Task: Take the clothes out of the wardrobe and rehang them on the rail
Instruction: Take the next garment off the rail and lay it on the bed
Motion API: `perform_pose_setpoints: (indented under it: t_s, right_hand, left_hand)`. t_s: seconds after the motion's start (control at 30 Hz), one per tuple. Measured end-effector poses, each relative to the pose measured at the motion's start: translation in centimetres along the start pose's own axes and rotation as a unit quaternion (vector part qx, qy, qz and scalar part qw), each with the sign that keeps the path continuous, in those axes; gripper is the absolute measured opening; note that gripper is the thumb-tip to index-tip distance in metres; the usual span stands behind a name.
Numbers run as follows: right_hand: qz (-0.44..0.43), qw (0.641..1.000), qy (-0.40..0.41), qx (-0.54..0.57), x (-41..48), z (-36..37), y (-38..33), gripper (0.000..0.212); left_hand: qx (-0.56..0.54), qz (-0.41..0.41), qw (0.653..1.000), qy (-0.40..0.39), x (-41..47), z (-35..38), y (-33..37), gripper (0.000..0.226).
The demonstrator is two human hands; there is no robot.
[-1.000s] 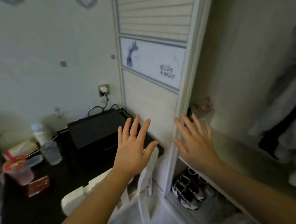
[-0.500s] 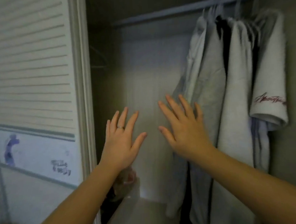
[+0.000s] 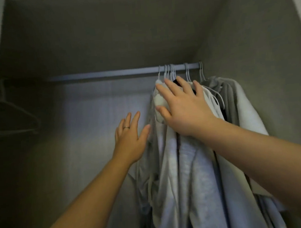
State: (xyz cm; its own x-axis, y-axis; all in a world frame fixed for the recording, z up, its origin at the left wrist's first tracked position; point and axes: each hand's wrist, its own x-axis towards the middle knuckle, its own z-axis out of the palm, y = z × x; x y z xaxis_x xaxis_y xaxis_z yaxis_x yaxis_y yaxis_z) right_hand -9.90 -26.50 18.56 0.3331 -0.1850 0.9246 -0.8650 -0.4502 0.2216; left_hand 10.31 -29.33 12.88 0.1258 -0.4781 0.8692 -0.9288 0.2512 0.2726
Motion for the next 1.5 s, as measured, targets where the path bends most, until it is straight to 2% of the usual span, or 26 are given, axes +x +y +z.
perform_pose_setpoints:
  t_s: [0.13,0.3,0.43,0.57,0.77,1.0,1.1,1.17,1.27,1.33,1.5]
  right_hand:
    - [0.007,0.996,-0.005,-0.085,4.4,1.4,0.8,0.057]
    - [0.005,0.982,-0.031,-0.186,8.1,2.7,0.5,0.019]
    - [0.030,0.976,-0.062,-0.208,9.9,3.2,-0.3,0.023]
    - [0.063,0.969,-0.085,-0.225,10.7,3.4,-0.8,0.027]
    - [0.101,0.972,-0.079,-0.198,11.1,3.4,-0.9,0.026]
    - [0.131,0.982,-0.048,-0.128,11.7,3.2,-2.2,0.015]
    - [0.132,0.985,-0.022,-0.106,11.8,3.1,-2.5,0.017]
    - [0.132,0.987,-0.003,-0.087,11.6,3.0,-2.4,0.008]
    - [0.136,0.987,0.037,-0.075,10.7,2.5,-2.0,0.003]
    - [0.133,0.986,0.064,-0.075,9.6,1.7,-1.4,0.010]
    - [0.091,0.988,0.098,-0.076,5.5,-1.9,0.2,0.017]
  left_hand:
    - [-0.104,-0.009,0.994,-0.019,4.8,2.1,-0.7,0.063]
    - [-0.153,-0.024,0.985,-0.075,8.0,4.8,-1.6,0.080]
    - [-0.209,-0.027,0.973,-0.093,8.7,6.9,-1.4,0.095]
    - [-0.324,-0.027,0.939,-0.113,8.9,8.6,-1.2,0.104]
    - [-0.381,-0.027,0.916,-0.125,8.5,8.9,-0.6,0.096]
    - [-0.394,-0.015,0.911,-0.119,9.3,8.7,-1.8,0.084]
    - [-0.390,-0.004,0.914,-0.108,10.2,8.1,-2.1,0.107]
    - [-0.394,-0.002,0.914,-0.093,10.9,7.9,-2.5,0.115]
    - [-0.344,0.020,0.938,-0.048,11.1,6.7,-2.6,0.097]
    - [-0.289,0.044,0.956,0.007,10.8,5.5,-2.3,0.090]
    - [-0.266,0.103,0.953,0.103,10.4,2.5,-0.5,0.093]
